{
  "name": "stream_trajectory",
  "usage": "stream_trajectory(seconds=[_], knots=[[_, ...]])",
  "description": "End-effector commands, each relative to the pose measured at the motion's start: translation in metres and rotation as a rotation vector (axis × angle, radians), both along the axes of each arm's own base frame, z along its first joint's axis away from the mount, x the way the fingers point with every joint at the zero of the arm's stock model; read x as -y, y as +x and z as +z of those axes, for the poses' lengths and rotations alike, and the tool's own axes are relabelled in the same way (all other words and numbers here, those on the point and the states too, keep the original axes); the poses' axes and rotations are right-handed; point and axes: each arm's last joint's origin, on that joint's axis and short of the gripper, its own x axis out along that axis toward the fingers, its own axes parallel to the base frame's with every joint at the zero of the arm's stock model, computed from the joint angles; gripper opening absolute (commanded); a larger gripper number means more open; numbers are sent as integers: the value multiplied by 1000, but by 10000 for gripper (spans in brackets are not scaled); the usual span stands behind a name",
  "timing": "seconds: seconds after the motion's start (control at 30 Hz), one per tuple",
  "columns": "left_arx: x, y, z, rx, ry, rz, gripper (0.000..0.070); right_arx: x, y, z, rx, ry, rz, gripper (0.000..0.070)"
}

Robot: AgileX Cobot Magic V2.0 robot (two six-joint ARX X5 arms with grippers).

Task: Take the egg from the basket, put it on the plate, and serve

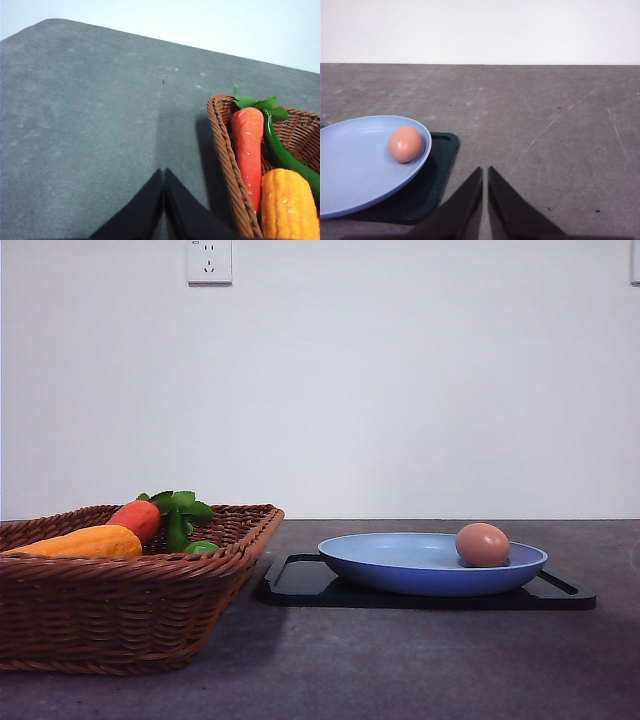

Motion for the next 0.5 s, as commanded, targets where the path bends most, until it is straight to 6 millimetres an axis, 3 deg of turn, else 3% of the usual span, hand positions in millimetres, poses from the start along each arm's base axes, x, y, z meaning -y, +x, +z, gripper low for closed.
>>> stream_trajectory(seconds=[0.0, 0.47], knots=[[0, 1, -9, -41, 0, -2, 0, 0, 0, 0, 7, 10, -3, 0], [0, 1, -9, -41, 0, -2, 0, 0, 0, 0, 7, 10, -3, 0]])
